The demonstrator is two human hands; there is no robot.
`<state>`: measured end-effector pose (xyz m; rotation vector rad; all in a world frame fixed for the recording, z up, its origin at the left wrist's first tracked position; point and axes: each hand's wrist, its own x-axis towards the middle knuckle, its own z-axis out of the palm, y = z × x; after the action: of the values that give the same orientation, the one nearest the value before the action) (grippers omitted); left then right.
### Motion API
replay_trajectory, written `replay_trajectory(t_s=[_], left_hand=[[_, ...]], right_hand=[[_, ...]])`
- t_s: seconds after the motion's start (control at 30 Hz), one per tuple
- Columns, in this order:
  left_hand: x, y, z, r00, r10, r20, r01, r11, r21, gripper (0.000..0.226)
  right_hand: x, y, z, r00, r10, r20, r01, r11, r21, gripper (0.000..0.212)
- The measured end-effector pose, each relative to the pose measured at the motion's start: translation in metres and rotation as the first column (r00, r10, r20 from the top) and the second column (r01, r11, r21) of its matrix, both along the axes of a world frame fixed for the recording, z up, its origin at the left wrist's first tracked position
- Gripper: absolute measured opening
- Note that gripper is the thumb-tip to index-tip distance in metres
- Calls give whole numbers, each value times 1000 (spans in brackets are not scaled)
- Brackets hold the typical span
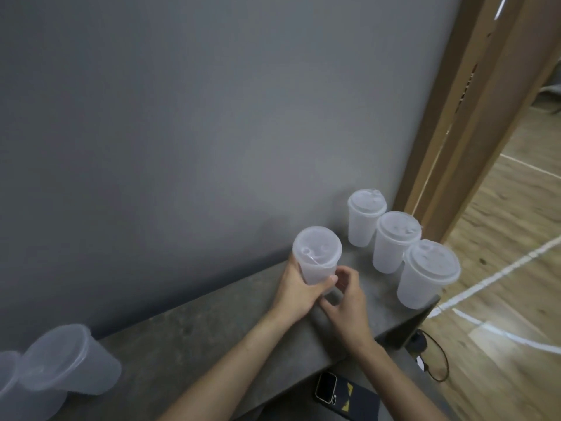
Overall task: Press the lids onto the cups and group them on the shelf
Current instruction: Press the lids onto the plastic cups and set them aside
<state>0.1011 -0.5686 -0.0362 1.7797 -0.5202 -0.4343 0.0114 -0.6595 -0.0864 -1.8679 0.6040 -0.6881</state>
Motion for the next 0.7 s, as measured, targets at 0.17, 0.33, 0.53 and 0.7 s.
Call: replay_trajectory(t_s=[0.17,0.33,0.53,0.7], left_hand=[[25,-44,-14,995,-43,91,33,994,106,64],[49,-71,-27,991,-38,127,20,990,137,68],[73,-85,-43,989,-55,136,32,986,164,76],[82,-93,-58,986,-87,139,63,984,168,73]], right_hand=[[14,-26,-8,996,-85,-21,86,996,23,55],[19,-40,-26,997,-58,-48,61,996,62,67],[36,-55,-30,997,-38,-70,41,998,38,65],[49,-60,-39,994,-75,-85,78,996,34,66]])
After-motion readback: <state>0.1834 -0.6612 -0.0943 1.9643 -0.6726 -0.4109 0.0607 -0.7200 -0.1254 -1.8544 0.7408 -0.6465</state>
